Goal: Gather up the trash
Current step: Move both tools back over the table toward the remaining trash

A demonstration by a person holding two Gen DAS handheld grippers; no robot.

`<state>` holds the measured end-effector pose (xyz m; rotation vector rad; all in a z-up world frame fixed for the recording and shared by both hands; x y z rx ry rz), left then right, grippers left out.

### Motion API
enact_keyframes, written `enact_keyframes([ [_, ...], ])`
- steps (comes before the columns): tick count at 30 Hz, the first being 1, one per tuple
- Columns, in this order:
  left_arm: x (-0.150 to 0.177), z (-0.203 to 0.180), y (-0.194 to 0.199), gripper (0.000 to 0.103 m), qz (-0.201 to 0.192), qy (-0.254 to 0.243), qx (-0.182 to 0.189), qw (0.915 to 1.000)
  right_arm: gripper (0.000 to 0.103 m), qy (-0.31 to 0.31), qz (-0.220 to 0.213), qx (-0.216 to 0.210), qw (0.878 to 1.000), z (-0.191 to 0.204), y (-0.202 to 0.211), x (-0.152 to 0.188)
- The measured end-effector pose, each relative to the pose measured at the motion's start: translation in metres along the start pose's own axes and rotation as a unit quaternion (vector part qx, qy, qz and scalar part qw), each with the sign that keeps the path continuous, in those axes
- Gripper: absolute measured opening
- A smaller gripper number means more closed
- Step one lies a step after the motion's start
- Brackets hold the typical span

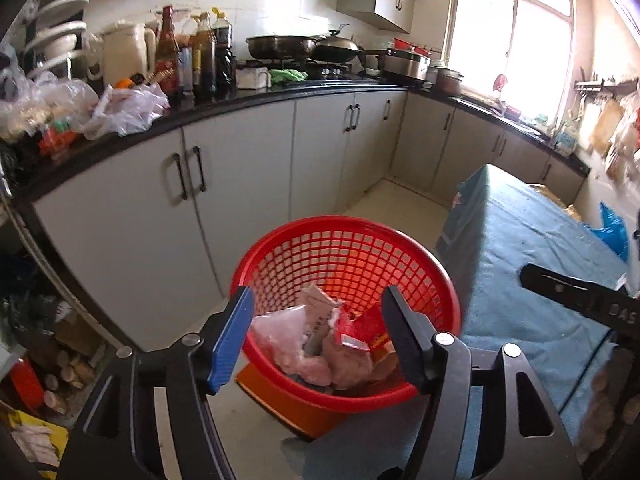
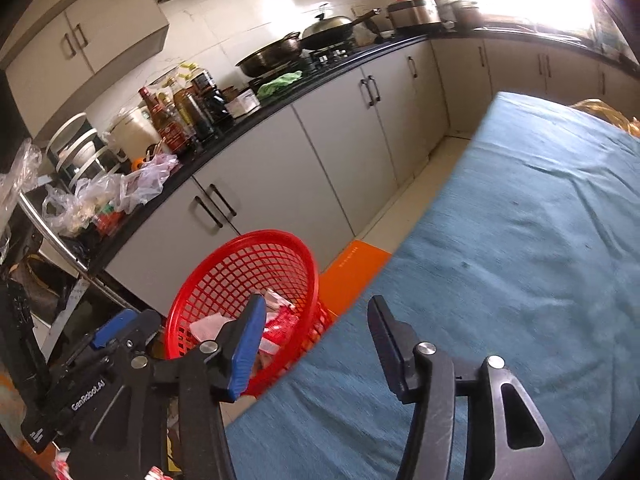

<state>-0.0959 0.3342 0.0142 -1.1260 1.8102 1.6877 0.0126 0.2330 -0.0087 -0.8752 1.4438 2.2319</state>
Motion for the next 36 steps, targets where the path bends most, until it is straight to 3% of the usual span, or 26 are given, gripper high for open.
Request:
enact_keyframes([
  [12,0.011,-0.03,0.02,0.075,-0.002,-0.057,-0.045,0.9973,0.058,-0.021,-0.006,0.015,1.0,-0.033,0.035,0.022],
  [26,0.024,-0.076,0.028,0.077,0.012,-0.099,-0.038,0.9943,0.059,-0.056,-0.018,0.031,0.998,-0.082,0.071,0.042],
  [36,0.032,-0.112,0.03,0.079,0.022,-0.123,-0.013,0.9921,0.06,-0.082,-0.023,0.045,0.995,-0.121,0.092,0.055],
])
Point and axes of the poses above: each gripper's, at about its wrist camera, not at the fingertips, and y roughly against the way its jaws point, z to its left, x to its underside, the point moved 9 cm from there along -y, roughly the way its jaws point, and after that the axes turned 9 degrees about x, right-handed, at the moved point
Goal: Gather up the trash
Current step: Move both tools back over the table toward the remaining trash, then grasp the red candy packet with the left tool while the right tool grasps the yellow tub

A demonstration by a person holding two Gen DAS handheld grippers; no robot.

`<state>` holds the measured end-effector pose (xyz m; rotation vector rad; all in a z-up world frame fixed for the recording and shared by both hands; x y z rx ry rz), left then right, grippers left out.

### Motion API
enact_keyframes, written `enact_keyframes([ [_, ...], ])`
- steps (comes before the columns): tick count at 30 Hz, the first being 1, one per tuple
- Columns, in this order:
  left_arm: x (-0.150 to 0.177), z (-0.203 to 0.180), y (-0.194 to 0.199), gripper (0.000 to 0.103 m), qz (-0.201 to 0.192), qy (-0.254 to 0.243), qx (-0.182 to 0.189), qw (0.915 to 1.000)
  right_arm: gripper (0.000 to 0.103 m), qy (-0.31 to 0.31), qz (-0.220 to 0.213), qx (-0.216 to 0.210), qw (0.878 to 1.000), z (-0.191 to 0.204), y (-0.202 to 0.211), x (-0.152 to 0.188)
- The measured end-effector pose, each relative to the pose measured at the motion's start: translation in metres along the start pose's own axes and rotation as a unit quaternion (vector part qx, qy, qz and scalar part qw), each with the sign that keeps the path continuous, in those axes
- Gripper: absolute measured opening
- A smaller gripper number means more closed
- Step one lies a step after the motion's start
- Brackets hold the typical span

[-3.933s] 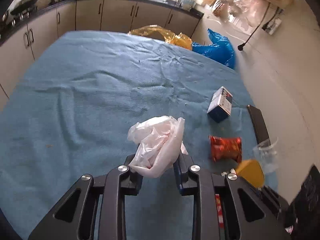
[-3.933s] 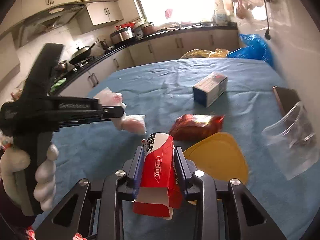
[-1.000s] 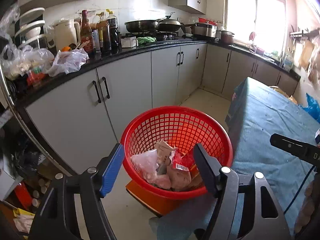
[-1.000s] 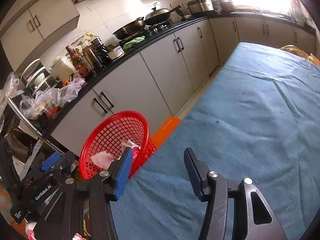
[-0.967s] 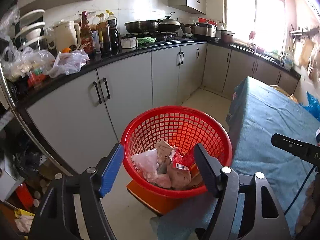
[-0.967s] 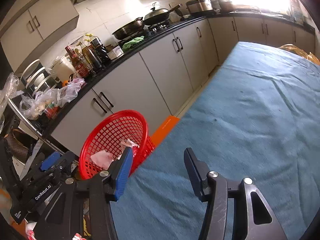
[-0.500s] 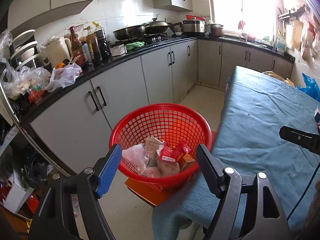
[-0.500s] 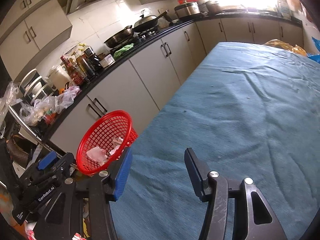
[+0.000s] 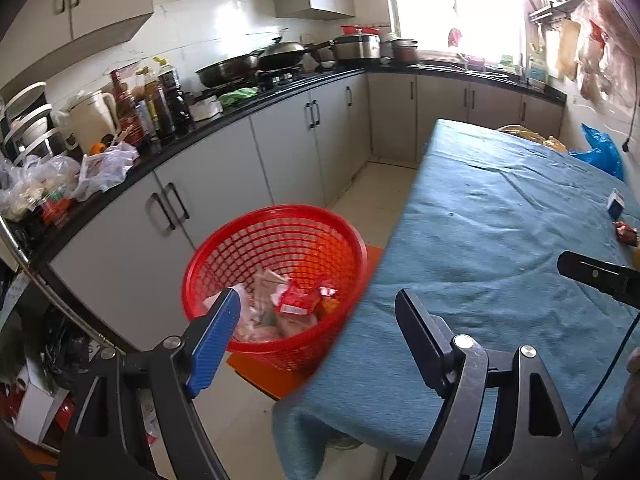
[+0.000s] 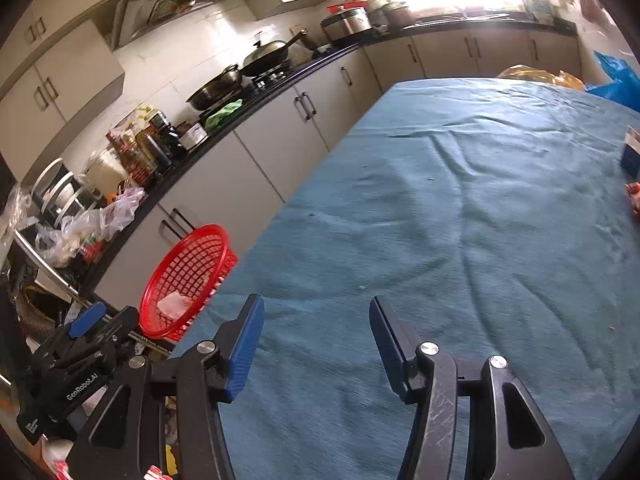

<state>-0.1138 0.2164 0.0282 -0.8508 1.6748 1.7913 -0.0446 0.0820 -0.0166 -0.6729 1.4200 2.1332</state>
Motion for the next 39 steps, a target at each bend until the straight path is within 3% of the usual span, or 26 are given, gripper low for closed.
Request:
enact_keyframes([
  [12,-0.004,-0.067,-0.005,0.079,0.019,-0.016,0.078,0.9967,0.063,-0.056,-0.012,0.042,0.997,-0.086,0.036,0.008],
  [17,-0.008,-0.101,-0.005,0.079,0.031,-0.024,0.127,0.9911,0.065,-0.077,-0.023,0.08,0.994,-0.138,0.068,0.013],
  [23,-0.015,-0.152,-0.009,0.08,0.05,-0.033,0.198,0.9784,0.067,-0.122,-0.042,0.138,0.982,-0.213,0.112,0.023],
  [31,-0.029,-0.241,-0.013,0.08,0.06,-0.088,0.269,0.9573,0.068,-0.184,-0.062,0.196,0.961,-0.298,0.157,0.029],
  [35,-0.041,-0.286,-0.019,0.08,0.059,-0.114,0.296,0.9466,0.073,-0.198,-0.06,0.197,0.958,-0.316,0.157,0.024],
  [39,-0.055,-0.328,-0.032,0.08,0.068,-0.129,0.316,0.9376,0.082,-0.173,-0.043,0.201,0.963,-0.318,0.137,0.008],
])
Point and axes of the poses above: each gripper's, at about its wrist camera, not at the fingertips, and y roughly against the way its jaws point, z to its left, x to its underside, the point moved 9 cm from there along -y, roughly the way its jaws point, and after that the axes turned 9 degrees about x, right-handed, at the moved point
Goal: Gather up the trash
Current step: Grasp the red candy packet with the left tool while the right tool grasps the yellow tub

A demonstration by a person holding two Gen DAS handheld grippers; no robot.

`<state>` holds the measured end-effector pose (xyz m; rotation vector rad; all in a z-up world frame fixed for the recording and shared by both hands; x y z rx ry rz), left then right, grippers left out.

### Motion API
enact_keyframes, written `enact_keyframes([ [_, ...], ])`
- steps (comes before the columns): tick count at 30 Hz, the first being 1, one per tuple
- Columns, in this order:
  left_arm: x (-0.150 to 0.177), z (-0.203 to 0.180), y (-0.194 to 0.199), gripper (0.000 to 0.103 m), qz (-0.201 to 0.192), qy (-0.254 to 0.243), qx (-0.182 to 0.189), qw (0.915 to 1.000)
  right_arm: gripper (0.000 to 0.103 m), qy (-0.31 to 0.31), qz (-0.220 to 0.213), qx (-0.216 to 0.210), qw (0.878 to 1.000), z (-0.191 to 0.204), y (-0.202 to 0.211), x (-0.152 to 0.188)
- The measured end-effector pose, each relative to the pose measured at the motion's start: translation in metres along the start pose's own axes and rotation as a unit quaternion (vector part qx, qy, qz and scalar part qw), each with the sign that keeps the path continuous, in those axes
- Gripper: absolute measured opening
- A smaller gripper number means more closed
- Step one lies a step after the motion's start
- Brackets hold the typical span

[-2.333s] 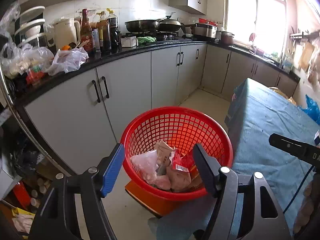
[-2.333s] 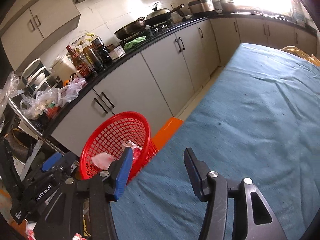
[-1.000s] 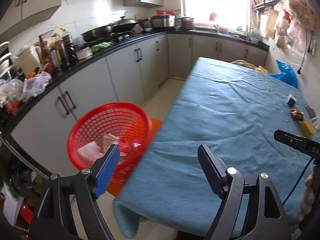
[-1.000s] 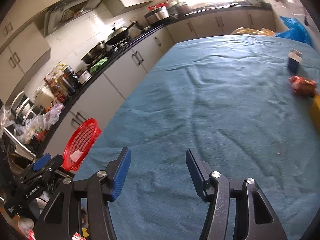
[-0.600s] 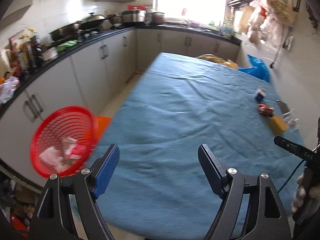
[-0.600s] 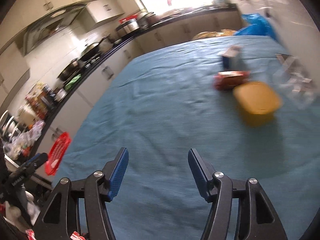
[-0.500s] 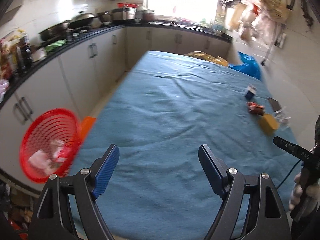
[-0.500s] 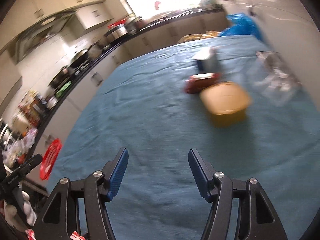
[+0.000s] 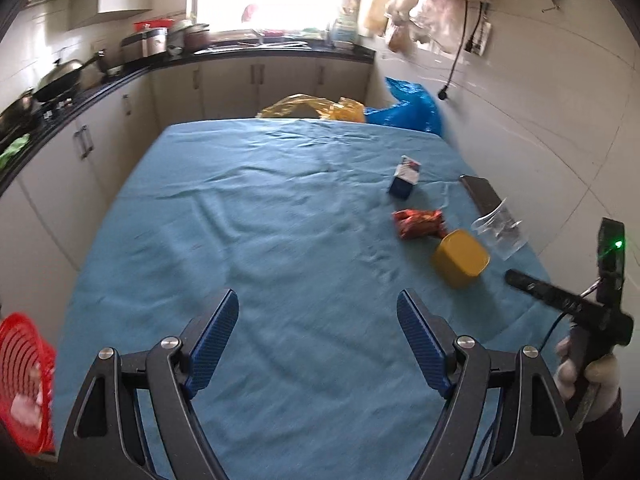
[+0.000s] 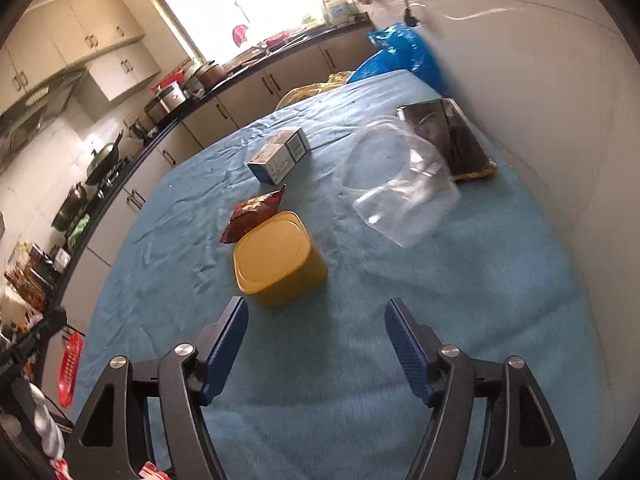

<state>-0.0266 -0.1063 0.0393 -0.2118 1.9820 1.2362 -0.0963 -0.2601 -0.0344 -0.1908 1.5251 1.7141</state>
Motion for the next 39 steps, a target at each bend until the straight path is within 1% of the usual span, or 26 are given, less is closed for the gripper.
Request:
enact_keyframes([
  [3,-0.015,-0.008,-0.022,0.08,0.008,0.012,0.025,0.9996,0.085,0.05,0.005,0.013,0.999,0.021,-0.021,-0.008],
  [5,-0.023,-0.01,-0.035,0.08,0.013,0.025,0.04,0.9988,0.086,0.085,-0.002,0.032,0.996,0.033,-0.033,-0.016],
  [7,-0.031,-0.012,-0.049,0.08,0.019,0.036,0.05,0.9979,0.088,0.105,-0.009,0.044,0.993,0.038,-0.043,-0.021],
  [8,-0.034,-0.013,-0.056,0.08,0.021,0.038,0.051,0.9977,0.088,0.108,-0.009,0.042,0.993,0.039,-0.047,-0.023],
  [14,-0.053,-0.023,-0.099,0.081,0.045,0.033,0.062,0.9965,0.088,0.095,-0.008,0.026,0.995,0.041,-0.062,-0.024],
  [15,-0.056,-0.026,-0.107,0.081,0.05,0.031,0.064,0.9962,0.079,0.093,-0.003,0.022,0.995,0.039,-0.064,-0.023],
  [16,-0.058,-0.029,-0.116,0.081,0.054,0.03,0.067,0.9958,0.075,0.091,0.004,0.012,0.996,0.04,-0.065,-0.021],
  [22,-0.065,-0.053,-0.16,0.081,0.075,0.02,0.098,0.9921,0.074,0.083,0.006,0.006,0.997,0.032,-0.053,-0.01],
  [24,-0.066,-0.063,-0.176,0.081,0.085,0.014,0.11,0.9902,0.075,0.071,0.007,0.0,0.997,0.027,-0.048,-0.006],
  [28,-0.068,-0.08,-0.206,0.081,0.106,-0.013,0.131,0.9856,0.075,0.026,0.017,-0.031,0.999,0.014,-0.043,-0.006],
  [30,-0.068,-0.085,-0.218,0.081,0.117,-0.02,0.142,0.9827,0.075,0.015,0.021,-0.043,0.999,0.009,-0.043,-0.006],
  [32,-0.065,-0.088,-0.228,0.081,0.139,-0.019,0.155,0.9778,0.075,0.016,0.023,-0.046,0.999,0.008,-0.043,-0.006],
  [33,-0.06,-0.09,-0.231,0.081,0.154,-0.017,0.169,0.9732,0.075,0.02,0.024,-0.045,0.998,0.009,-0.042,-0.006],
  [39,-0.043,-0.098,-0.222,0.081,0.167,-0.063,0.177,0.9679,0.075,0.042,0.023,-0.016,0.999,0.005,-0.038,-0.003],
])
Point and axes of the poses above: each gripper's, at about its wrist camera, not at the fingertips, and y roughly against the way its jaws point, z to its left, x to its underside, the point moved 9 cm from there along -y, roughly the way its jaws point, and after that the axes turned 9 degrees about x, right-handed, at the moved point
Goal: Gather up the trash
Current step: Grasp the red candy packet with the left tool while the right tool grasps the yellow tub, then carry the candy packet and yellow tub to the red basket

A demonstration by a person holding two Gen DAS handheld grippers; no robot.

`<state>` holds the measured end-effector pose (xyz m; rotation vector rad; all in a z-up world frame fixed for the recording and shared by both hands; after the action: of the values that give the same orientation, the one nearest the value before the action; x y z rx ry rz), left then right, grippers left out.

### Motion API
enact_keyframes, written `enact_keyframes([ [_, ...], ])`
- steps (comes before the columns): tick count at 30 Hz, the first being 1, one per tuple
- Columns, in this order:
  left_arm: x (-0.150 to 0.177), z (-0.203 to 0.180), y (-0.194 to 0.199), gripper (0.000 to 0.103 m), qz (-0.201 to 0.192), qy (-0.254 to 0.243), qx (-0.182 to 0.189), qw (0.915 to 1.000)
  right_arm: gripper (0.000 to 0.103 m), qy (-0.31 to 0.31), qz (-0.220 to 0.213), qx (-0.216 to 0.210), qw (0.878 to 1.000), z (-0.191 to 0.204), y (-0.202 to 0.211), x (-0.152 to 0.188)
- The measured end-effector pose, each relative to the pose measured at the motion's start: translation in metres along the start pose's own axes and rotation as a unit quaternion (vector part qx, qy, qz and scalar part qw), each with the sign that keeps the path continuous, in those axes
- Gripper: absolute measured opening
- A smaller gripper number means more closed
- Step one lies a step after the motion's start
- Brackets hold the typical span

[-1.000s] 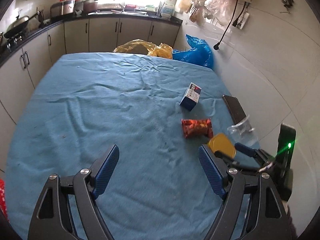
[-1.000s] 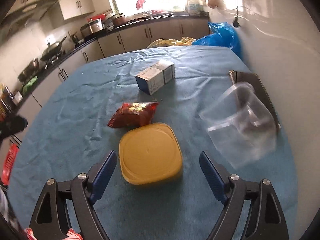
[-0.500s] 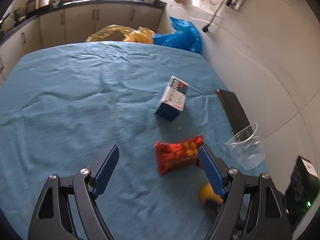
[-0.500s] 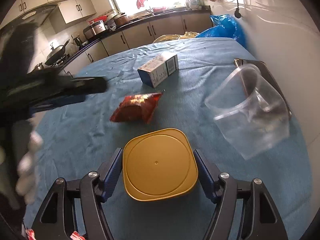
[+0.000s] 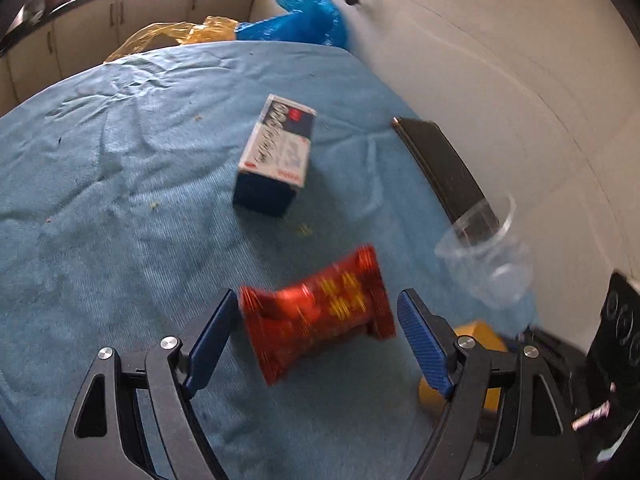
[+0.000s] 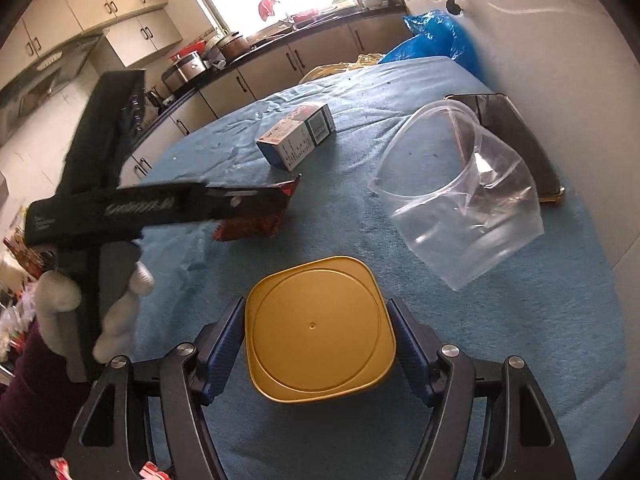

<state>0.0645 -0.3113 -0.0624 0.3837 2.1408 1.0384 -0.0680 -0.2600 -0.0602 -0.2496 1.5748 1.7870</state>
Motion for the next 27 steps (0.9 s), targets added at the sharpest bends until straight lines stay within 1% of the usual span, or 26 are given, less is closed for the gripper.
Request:
enact_keyframes([
  [4,0.002,-0.005,-0.003,0.081,-0.003,-0.021,-0.02,0.9996,0.075,0.0,0.0,0.001,1.0,-0.001,-0.001,0.0],
  [7,-0.002,-0.004,-0.006,0.081,-0.021,-0.014,-0.024,0.9994,0.075,0.003,-0.002,0.005,1.0,-0.002,-0.001,-0.002],
  [8,-0.003,-0.003,-0.006,0.078,-0.025,-0.008,-0.028,0.9993,0.075,0.007,-0.003,0.009,1.0,-0.002,-0.001,-0.002],
  [9,-0.004,0.001,-0.005,0.074,-0.027,-0.003,-0.037,0.9989,0.075,0.011,-0.005,0.012,1.0,-0.001,-0.002,-0.003],
  [10,-0.005,0.003,-0.004,0.063,-0.029,0.003,-0.048,0.9984,0.075,0.016,-0.007,0.017,1.0,-0.001,-0.003,-0.004],
  [11,-0.004,0.004,-0.002,0.059,-0.026,0.01,-0.052,0.9983,0.075,0.02,-0.008,0.021,1.0,-0.001,-0.004,-0.005],
  [14,0.001,0.008,0.008,0.057,-0.031,0.015,-0.08,0.9962,0.074,0.025,-0.013,0.028,0.999,-0.001,-0.004,-0.003],
  [17,0.018,0.006,0.029,0.057,-0.039,0.021,-0.088,0.9951,0.074,0.027,-0.018,0.032,0.999,-0.001,-0.004,-0.004],
  [19,0.029,0.008,0.049,0.057,-0.052,0.032,-0.091,0.994,0.073,0.026,-0.02,0.033,0.999,0.0,-0.005,-0.005],
  [21,0.039,0.009,0.072,0.057,-0.067,0.039,-0.105,0.9915,0.073,0.024,-0.022,0.033,0.999,0.0,-0.005,-0.005],
  [25,0.071,0.013,0.121,0.057,-0.095,0.057,-0.136,0.9845,0.073,0.021,-0.026,0.034,0.999,0.001,-0.004,-0.005],
  [27,0.086,0.018,0.141,0.057,-0.107,0.072,-0.143,0.9812,0.073,0.019,-0.029,0.034,0.999,0.0,-0.004,-0.007],
])
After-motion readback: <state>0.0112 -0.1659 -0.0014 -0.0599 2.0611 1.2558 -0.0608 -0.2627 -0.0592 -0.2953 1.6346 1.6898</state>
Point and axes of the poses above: each gripper's, at about its wrist camera, not at the fingertips, and y roughly against the way its jaws point, z to its left, x to its underside, the point moved 9 cm from there along -y, roughly the way its jaws point, and after that the axes turned 9 degrees about x, right-handed, at the moved point
